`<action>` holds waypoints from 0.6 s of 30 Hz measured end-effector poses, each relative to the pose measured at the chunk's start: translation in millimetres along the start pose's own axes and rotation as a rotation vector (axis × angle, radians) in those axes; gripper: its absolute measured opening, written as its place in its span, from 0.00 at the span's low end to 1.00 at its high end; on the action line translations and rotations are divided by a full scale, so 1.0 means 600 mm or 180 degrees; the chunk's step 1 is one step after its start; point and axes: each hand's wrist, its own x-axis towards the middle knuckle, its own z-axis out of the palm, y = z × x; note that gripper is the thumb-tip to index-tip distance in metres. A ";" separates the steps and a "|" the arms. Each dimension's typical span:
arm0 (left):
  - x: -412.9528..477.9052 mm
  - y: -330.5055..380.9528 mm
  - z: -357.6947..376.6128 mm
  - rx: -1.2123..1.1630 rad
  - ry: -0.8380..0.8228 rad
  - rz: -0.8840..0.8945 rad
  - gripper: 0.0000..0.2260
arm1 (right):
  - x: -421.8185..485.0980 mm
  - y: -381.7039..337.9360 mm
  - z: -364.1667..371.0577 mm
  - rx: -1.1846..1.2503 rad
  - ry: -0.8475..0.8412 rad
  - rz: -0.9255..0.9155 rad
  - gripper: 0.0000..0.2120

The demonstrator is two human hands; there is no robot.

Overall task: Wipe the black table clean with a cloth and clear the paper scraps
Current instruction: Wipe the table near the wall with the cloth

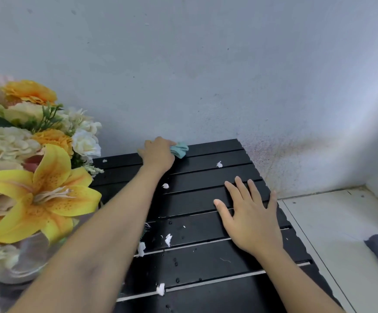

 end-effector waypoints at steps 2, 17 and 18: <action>-0.001 0.033 0.014 -0.0299 0.0051 -0.0325 0.19 | 0.000 -0.002 0.001 -0.0024 0.0015 0.0013 0.30; -0.060 0.003 -0.075 -0.1084 0.0080 -0.0218 0.09 | 0.000 0.004 0.001 0.0388 0.0420 0.0116 0.41; -0.056 -0.028 -0.075 -0.0777 0.0253 -0.0518 0.06 | 0.001 0.004 0.002 0.0375 0.0436 0.0102 0.40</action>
